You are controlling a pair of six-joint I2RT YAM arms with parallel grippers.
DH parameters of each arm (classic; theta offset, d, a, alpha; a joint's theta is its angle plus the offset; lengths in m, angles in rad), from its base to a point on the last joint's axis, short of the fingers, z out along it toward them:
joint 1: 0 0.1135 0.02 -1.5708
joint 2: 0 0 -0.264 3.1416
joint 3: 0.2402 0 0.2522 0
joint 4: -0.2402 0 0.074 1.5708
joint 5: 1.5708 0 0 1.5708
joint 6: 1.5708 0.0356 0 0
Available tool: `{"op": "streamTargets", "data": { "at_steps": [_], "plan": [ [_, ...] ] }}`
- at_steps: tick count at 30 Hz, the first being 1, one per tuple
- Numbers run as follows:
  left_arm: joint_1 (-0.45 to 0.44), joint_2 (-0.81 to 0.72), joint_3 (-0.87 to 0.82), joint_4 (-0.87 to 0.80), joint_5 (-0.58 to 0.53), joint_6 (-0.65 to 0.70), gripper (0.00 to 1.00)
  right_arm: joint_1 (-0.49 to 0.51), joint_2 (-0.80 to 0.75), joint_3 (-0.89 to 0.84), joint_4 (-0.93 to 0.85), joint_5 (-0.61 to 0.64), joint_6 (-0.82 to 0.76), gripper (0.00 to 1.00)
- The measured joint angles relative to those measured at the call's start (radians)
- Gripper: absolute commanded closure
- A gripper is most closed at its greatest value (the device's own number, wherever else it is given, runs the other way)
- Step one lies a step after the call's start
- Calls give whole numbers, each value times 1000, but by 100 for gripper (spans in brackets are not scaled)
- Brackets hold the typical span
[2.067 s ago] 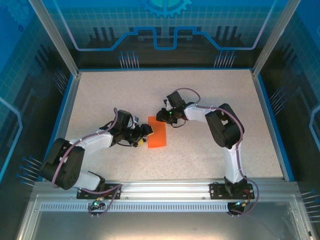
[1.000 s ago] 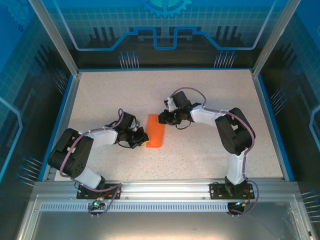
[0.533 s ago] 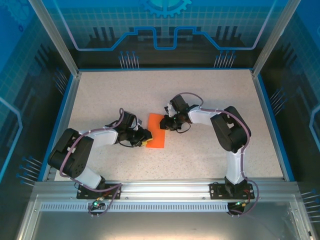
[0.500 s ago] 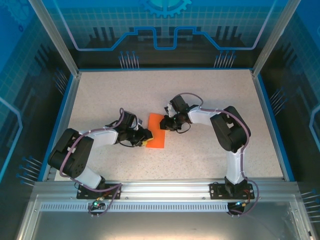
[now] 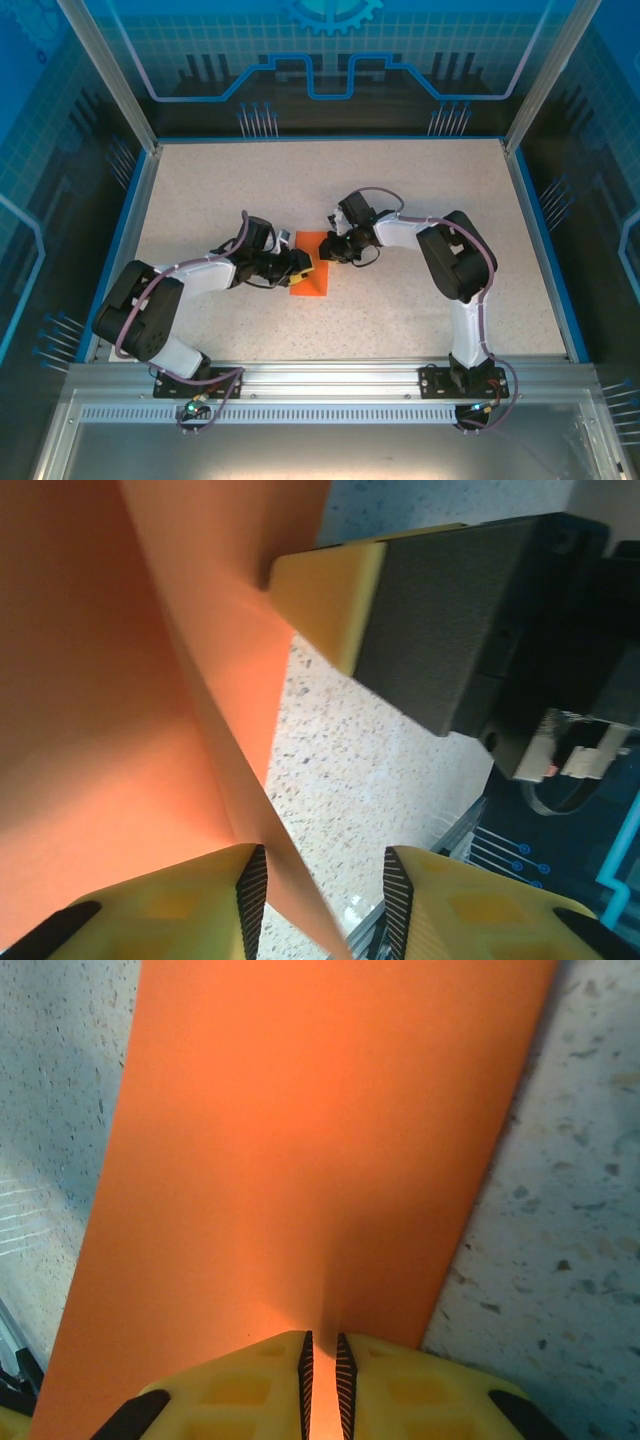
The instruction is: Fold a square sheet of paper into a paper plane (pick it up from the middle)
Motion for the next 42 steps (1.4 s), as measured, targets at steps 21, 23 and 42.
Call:
{"op": "streamTargets", "data": {
  "at_steps": [21, 23, 42],
  "plan": [
    [-8, 114, 42, 72, -35, -24, 68, -13, -77, -62, 39, -70, 32, 66],
    [-8, 121, 42, 72, -42, -24, 70, -18, -119, -83, 41, -71, 32, 65],
    [-8, 138, 47, 72, -60, -24, 75, -3, -192, -172, 8, -56, -6, 65]
  ]
}}
